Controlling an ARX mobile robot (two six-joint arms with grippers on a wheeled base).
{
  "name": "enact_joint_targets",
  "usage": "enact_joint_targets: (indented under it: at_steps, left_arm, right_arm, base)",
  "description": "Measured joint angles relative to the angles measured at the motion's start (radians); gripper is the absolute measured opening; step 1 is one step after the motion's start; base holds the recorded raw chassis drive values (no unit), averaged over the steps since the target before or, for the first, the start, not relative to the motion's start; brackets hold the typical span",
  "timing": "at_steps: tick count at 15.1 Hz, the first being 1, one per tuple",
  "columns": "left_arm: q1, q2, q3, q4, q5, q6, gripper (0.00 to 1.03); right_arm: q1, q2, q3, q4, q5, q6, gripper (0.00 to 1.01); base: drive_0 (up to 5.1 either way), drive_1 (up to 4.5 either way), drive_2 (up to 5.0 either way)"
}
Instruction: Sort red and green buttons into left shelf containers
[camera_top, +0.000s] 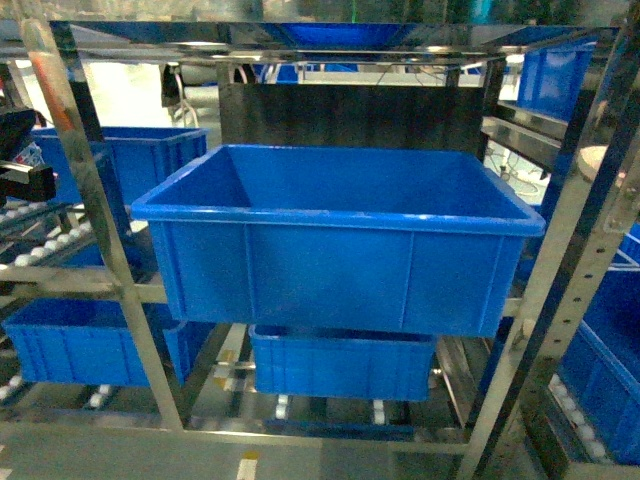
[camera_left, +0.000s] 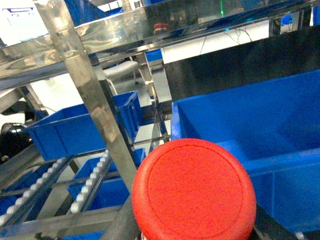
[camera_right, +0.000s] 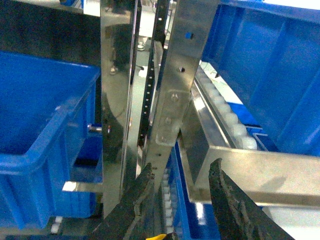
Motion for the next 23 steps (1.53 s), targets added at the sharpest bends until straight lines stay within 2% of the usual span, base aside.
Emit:
enact_joint_targets:
  at_steps: [2, 9, 15, 20, 22, 23]
  left_arm:
    - [0.0, 0.0, 0.0, 0.002, 0.0, 0.0, 0.24]
    - [0.0, 0.0, 0.0, 0.003, -0.002, 0.0, 0.24]
    - [-0.001, 0.0, 0.0, 0.003, 0.0, 0.0, 0.24]
    - [0.0, 0.0, 0.0, 0.003, -0.001, 0.0, 0.24]
    - [0.0, 0.0, 0.0, 0.003, 0.0, 0.0, 0.24]
    - [0.0, 0.0, 0.0, 0.002, 0.0, 0.0, 0.24]
  right_arm:
    - [0.001, 0.0, 0.0, 0.006, 0.0, 0.0, 0.3]
    - [0.002, 0.0, 0.005, -0.003, -0.002, -0.006, 0.3]
    - [0.022, -0.005, 0.016, -0.025, -0.005, -0.015, 0.3]
    - [0.121, -0.043, 0.063, -0.039, -0.023, -0.014, 0.3]
    - [0.172, 0.0, 0.089, -0.018, -0.027, -0.007, 0.3]
    - [0.2, 0.021, 0.12, -0.05, -0.035, 0.004, 0.3]
  base:
    - [-1.2, 4.56, -2.9]
    - [-0.4, 0.23, 0.2]
    - [0.0, 0.0, 0.0]
    - [0.0, 0.0, 0.0]
    - [0.0, 0.0, 0.0]
    - [0.0, 0.0, 0.0]
